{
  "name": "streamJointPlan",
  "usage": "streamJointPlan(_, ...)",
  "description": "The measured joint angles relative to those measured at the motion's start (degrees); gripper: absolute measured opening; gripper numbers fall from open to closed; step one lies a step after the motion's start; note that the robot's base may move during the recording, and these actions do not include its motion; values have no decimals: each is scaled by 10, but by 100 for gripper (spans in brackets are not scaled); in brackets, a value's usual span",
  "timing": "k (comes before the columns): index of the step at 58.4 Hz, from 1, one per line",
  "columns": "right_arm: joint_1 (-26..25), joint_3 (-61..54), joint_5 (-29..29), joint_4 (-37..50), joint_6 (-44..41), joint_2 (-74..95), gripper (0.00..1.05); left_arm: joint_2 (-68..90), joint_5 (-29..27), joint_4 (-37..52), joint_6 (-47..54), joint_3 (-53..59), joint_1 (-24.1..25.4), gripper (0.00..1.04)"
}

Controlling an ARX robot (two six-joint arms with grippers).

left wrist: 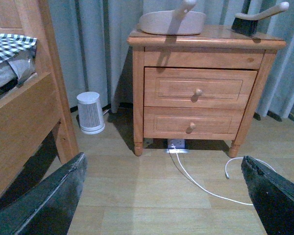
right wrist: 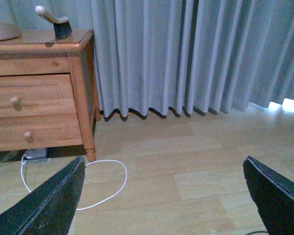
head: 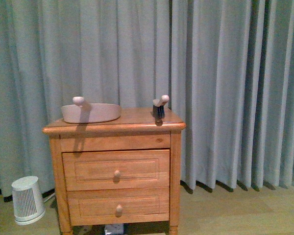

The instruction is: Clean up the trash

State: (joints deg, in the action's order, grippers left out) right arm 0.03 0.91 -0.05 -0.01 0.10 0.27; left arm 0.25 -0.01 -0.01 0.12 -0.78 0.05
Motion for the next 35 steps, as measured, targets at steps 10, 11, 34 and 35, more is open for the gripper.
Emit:
streamJointPlan(10,0,0,0,0,0,0,97,0,0,0,0,0,0,97)
streamJointPlan(11,0,0,0,0,0,0,97,0,0,0,0,0,0,97)
streamJointPlan(34,0,0,0,0,0,0,97,0,0,0,0,0,0,97)
streamJointPlan(35,0,0,0,0,0,0,97,0,0,0,0,0,0,97)
